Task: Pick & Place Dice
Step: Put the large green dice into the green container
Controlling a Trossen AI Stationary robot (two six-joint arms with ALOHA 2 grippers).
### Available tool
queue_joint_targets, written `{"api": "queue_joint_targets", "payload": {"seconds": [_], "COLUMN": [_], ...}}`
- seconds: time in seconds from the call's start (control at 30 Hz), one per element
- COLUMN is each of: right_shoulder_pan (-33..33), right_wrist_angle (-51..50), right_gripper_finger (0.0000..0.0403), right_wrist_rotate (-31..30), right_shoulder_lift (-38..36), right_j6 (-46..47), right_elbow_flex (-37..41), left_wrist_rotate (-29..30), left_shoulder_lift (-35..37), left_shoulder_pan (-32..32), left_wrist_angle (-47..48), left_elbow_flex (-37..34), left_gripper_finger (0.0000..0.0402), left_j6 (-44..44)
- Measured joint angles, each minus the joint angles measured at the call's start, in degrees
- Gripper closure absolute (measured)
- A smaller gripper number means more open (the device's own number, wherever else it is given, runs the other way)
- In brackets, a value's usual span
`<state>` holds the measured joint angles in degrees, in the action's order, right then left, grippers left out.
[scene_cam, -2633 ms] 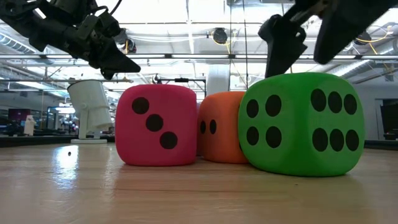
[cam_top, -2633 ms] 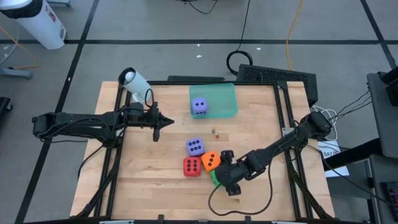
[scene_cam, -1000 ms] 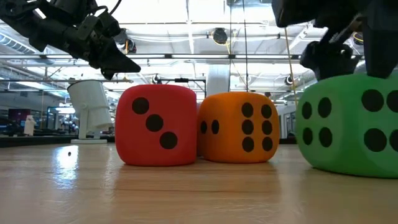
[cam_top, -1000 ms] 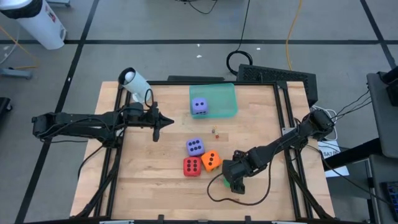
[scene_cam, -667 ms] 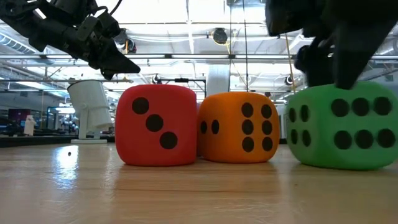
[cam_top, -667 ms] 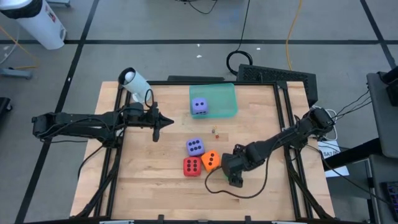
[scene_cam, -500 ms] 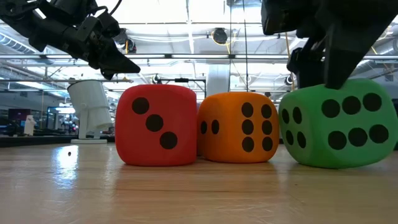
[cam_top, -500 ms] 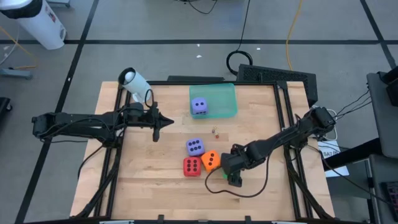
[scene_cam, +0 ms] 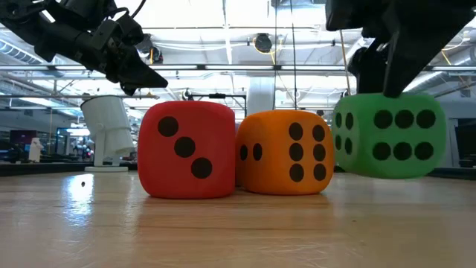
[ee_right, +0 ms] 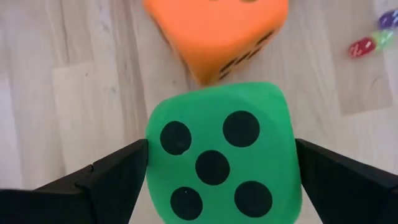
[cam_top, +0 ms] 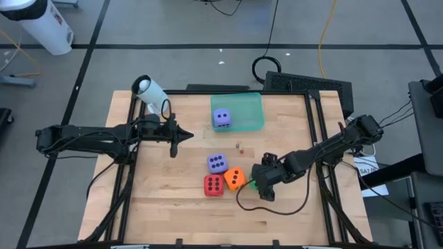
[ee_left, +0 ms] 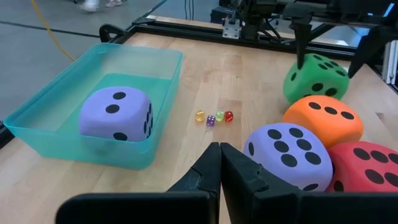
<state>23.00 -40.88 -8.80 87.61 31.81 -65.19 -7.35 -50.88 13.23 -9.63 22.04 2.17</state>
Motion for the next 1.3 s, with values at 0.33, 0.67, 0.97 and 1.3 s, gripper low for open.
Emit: {"api": "queue_joint_targets", "payload": {"seconds": [0.33,0.67,0.97,1.3], "right_shoulder_pan": [-0.58,-5.85,-20.27,-38.10], "right_wrist_angle": [0.26,-0.66,13.71,20.32], "right_gripper_finger": [0.0023,0.0023,0.0023,0.0023], "right_wrist_rotate": [-0.27,-10.04,-16.69,-5.00], "right_shoulder_lift": [-0.62,-8.42,-14.03,-5.52], "right_j6": [-2.54,-7.75,-27.44,-38.34], "right_elbow_flex": [-0.09,-0.22,-0.33,-0.31], "left_wrist_rotate": [0.00,0.00,0.00,-0.01], "left_shoulder_lift": [-0.01,-0.02,-0.01,-0.01], "left_shoulder_pan": [0.01,0.02,0.00,0.01], "left_wrist_angle": [-0.03,-0.05,-1.39,-1.11], "left_elbow_flex": [0.00,0.00,0.00,0.00], "left_gripper_finger": [0.0382,0.0382,0.0382,0.0382], "left_j6": [0.00,-0.02,-0.42,-0.84]}}
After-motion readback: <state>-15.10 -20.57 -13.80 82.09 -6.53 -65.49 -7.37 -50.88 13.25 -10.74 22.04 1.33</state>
